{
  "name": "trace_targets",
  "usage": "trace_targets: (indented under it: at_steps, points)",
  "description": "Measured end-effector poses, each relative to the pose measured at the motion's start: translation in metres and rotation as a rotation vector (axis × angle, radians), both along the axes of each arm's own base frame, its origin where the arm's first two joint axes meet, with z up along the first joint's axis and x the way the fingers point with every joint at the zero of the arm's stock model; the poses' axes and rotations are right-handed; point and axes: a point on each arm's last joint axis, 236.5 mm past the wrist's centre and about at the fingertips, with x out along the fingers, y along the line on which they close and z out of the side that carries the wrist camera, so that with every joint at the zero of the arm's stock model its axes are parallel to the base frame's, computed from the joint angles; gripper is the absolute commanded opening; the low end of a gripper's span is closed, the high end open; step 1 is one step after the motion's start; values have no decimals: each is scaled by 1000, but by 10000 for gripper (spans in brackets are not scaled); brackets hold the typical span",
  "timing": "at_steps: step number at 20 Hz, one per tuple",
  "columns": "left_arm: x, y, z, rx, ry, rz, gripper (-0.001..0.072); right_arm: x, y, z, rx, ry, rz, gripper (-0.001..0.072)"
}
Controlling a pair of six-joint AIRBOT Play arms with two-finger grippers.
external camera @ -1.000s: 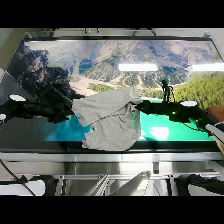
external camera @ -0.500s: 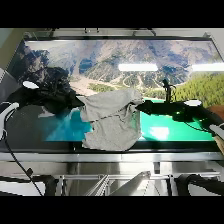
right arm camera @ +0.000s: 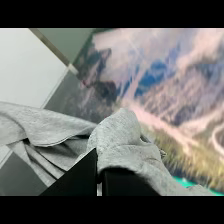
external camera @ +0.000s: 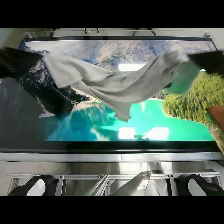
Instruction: Fold the shirts.
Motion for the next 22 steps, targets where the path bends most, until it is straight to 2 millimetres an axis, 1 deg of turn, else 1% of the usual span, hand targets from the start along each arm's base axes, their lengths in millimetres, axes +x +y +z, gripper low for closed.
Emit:
trace_targets:
  at_steps: [2,3,4,5,6,7,8,9,10,11,12,13,14,16,17,18,19,20,21,22]
  points:
    - [-39,1,55,-36,-159,37,18,-34,8,67,-54,-178,-5,16]
    - [-57,2,75,-36,-228,65,18,-51,13,94,-83,-255,-12,16]
    - [-72,2,90,-30,-285,91,18,-67,16,117,-117,-322,-29,16]
    - [-83,2,100,-12,-331,124,19,-79,16,133,-148,-373,-60,16]
    - [-91,2,104,-2,-356,146,19,-85,14,141,-172,-392,-88,16]
    - [-94,3,103,2,-361,162,19,-84,10,141,-192,-385,-111,16]
    - [-92,6,98,0,-349,179,19,-78,6,136,-202,-354,-123,16]
    - [-85,10,87,-3,-317,192,19,-68,4,123,-203,-301,-115,16]
    - [-77,14,72,-2,-273,196,19,-56,3,105,-195,-236,-94,16]
    - [-66,18,51,6,-218,194,19,-43,4,83,-185,-164,-67,16]
    - [-55,21,26,21,-153,189,19,-28,6,54,-169,-76,-34,16]
    - [-41,24,-5,34,-72,186,20,-14,8,24,-156,9,-4,16]
    - [-29,27,-35,48,5,185,20,1,12,-12,-137,108,23,16]
    - [-6,30,-98,66,158,180,20,28,16,-86,-113,290,42,16]
    - [4,31,-132,77,234,177,20,42,16,-128,-105,387,35,18]
    - [12,31,-162,78,304,171,22,53,15,-163,-100,464,24,77]
    - [19,32,-194,84,374,171,21,64,13,-198,-89,541,9,303]
    - [24,32,-222,90,437,164,21,74,11,-231,-82,609,-10,438]
    - [27,32,-250,91,498,157,21,80,7,-259,-81,665,-26,440]
    - [31,35,-273,93,548,153,21,85,3,-283,-77,714,-44,440]
